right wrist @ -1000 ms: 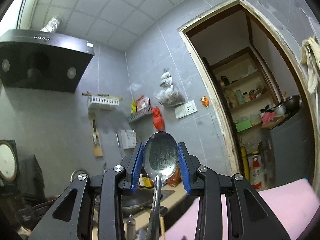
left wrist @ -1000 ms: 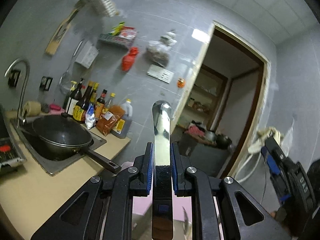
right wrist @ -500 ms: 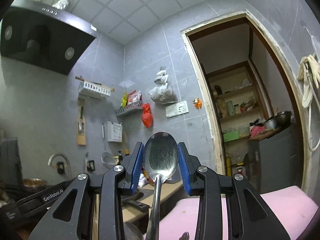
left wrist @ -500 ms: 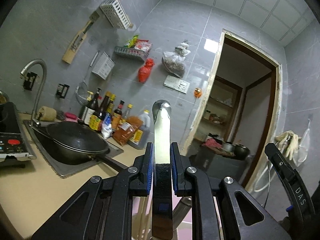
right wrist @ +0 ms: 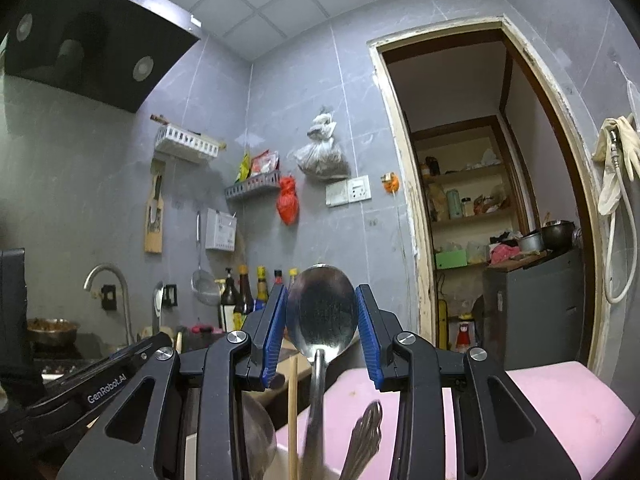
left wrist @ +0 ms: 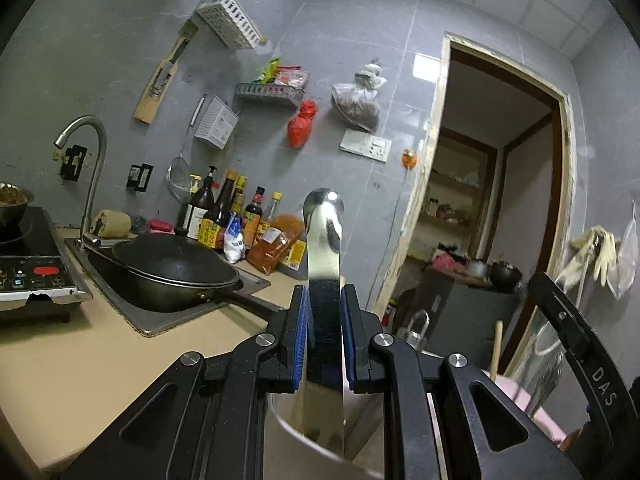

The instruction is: Organize utensils

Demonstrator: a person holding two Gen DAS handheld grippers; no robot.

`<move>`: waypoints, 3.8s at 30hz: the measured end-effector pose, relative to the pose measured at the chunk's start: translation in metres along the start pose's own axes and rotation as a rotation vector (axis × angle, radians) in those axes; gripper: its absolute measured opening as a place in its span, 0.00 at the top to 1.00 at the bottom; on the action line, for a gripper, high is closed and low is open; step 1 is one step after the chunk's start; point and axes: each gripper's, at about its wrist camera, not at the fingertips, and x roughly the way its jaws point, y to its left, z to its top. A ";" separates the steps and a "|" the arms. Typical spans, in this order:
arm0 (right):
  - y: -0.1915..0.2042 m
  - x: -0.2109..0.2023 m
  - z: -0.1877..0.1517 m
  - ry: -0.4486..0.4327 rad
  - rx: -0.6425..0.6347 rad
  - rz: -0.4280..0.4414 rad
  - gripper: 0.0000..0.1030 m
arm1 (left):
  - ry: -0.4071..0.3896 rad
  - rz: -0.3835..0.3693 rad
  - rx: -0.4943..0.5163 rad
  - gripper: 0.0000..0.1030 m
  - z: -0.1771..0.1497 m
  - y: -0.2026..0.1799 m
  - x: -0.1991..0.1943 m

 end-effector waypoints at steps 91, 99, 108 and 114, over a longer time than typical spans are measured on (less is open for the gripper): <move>-0.057 -0.221 0.007 0.414 -0.033 -0.429 0.00 | 0.262 -0.081 0.229 0.15 -0.055 -0.068 -0.143; -0.056 -0.221 0.007 0.414 -0.032 -0.429 0.00 | 0.264 -0.080 0.225 0.15 -0.056 -0.065 -0.143; -0.056 -0.221 0.007 0.415 -0.032 -0.429 0.00 | 0.265 -0.081 0.224 0.15 -0.056 -0.064 -0.143; -0.055 -0.221 0.007 0.414 -0.032 -0.430 0.00 | 0.266 -0.083 0.223 0.15 -0.056 -0.064 -0.143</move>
